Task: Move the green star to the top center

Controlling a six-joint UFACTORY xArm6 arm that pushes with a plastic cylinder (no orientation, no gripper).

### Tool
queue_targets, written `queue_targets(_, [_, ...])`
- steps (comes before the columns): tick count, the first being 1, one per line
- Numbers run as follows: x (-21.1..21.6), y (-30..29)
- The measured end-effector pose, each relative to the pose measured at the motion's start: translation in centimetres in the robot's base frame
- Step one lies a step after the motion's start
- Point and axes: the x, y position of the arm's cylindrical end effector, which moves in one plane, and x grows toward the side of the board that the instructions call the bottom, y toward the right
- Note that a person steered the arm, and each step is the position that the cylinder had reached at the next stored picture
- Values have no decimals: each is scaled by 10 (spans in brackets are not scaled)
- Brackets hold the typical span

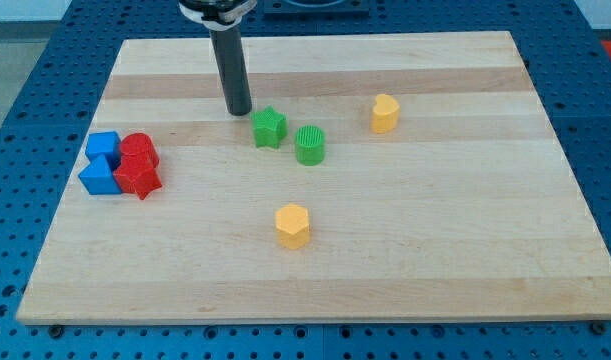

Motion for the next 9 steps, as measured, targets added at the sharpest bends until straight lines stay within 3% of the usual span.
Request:
queue_targets(2, [56, -1])
queue_targets(3, [63, 48])
queue_targets(4, [32, 82])
queue_targets(6, [-46, 83])
queue_targets(9, [-68, 83])
